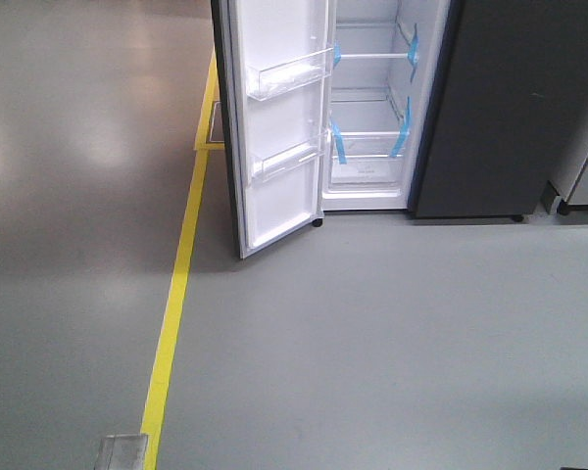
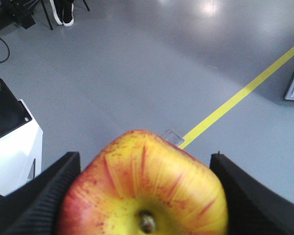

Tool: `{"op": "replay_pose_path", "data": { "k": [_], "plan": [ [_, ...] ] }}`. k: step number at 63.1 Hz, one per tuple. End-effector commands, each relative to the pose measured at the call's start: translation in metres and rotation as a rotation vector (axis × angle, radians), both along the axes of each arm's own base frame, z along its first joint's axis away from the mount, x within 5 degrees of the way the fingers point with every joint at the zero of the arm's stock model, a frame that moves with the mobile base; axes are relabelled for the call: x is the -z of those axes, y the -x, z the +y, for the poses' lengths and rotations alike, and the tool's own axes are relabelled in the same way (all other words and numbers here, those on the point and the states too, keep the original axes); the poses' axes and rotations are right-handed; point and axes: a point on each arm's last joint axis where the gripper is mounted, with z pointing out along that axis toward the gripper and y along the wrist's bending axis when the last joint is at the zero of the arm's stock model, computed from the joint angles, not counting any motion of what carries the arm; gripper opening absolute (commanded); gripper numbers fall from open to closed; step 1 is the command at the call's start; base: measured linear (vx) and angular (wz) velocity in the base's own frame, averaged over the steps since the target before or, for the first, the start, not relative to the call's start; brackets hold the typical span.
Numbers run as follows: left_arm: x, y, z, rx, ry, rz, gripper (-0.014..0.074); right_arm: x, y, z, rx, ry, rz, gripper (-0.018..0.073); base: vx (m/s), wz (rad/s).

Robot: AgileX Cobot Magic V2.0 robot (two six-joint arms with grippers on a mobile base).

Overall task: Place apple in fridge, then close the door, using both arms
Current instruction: 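Approach the open refrigerator door and stop in front of it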

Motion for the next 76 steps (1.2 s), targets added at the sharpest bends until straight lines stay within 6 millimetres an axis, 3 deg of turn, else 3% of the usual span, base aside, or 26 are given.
{"op": "replay_pose_path", "data": {
  "k": [1,76],
  "plan": [
    [-0.0006,0.001,-0.0002,0.004,0.006,-0.072,-0.0006,-0.0123,-0.002,0.002,0.009,-0.067,-0.045,0.0369,0.23,-0.04],
    [-0.0006,0.001,-0.0002,0.004,0.006,-0.072,-0.0006,-0.0123,-0.002,0.002,0.009,-0.067,-0.045,0.0369,0.21,0.04]
  ]
}}
